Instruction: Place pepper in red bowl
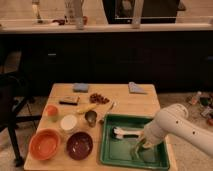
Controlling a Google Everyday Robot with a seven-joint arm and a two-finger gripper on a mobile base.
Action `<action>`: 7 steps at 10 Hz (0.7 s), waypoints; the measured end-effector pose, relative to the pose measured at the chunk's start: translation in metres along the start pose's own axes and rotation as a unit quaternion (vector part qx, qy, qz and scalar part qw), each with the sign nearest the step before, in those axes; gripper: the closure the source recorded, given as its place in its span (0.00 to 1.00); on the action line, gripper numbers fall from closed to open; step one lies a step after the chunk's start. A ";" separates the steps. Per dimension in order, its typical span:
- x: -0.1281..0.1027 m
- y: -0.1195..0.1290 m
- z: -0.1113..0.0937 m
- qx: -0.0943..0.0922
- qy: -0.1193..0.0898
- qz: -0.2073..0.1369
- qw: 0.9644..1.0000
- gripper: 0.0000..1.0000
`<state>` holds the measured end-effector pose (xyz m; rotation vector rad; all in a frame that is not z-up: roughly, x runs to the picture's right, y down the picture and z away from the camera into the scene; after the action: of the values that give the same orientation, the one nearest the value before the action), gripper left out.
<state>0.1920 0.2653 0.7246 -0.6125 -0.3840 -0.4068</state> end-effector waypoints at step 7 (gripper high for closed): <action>-0.064 -0.052 -0.029 0.050 -0.017 -0.020 0.998 1.00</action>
<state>0.1192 0.2253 0.6978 -0.5157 -0.4471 -0.4130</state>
